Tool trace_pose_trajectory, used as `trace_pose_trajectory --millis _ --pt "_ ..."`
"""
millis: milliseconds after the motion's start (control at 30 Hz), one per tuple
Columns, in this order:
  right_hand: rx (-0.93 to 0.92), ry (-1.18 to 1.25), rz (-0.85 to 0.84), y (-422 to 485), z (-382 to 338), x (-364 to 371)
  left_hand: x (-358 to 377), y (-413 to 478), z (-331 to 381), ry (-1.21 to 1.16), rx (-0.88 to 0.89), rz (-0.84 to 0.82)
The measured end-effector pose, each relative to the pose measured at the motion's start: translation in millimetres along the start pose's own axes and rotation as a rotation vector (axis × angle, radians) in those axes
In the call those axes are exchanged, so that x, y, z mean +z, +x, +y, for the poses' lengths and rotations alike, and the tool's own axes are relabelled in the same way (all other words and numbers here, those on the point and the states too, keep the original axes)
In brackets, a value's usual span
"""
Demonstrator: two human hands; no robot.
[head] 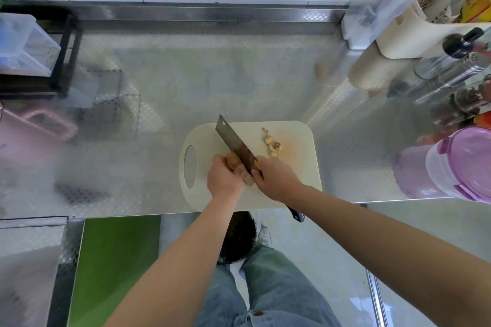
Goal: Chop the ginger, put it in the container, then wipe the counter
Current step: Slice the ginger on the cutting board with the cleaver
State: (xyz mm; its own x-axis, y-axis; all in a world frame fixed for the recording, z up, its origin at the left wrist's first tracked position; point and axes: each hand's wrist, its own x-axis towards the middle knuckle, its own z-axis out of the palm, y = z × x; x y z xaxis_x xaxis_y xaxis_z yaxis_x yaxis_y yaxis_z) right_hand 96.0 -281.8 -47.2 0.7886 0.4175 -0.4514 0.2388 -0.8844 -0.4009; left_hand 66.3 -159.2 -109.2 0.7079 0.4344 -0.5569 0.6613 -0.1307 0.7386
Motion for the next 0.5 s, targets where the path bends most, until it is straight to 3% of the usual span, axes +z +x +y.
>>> trace_pose_trajectory --millis 200,400,500 --pt "-0.024 -0.047 0.028 15.8 -1.4 -3.8 -4.5 -0.3 2.0 -0.021 -0.018 -0.034" --pt "0.125 0.067 0.141 15.8 16.4 -12.0 -9.4 -7.8 10.9 -0.027 -0.031 -0.062" --pt "0.087 0.101 0.133 6.4 20.8 -13.8 -10.2 -10.6 11.2 -0.014 -0.012 -0.062"
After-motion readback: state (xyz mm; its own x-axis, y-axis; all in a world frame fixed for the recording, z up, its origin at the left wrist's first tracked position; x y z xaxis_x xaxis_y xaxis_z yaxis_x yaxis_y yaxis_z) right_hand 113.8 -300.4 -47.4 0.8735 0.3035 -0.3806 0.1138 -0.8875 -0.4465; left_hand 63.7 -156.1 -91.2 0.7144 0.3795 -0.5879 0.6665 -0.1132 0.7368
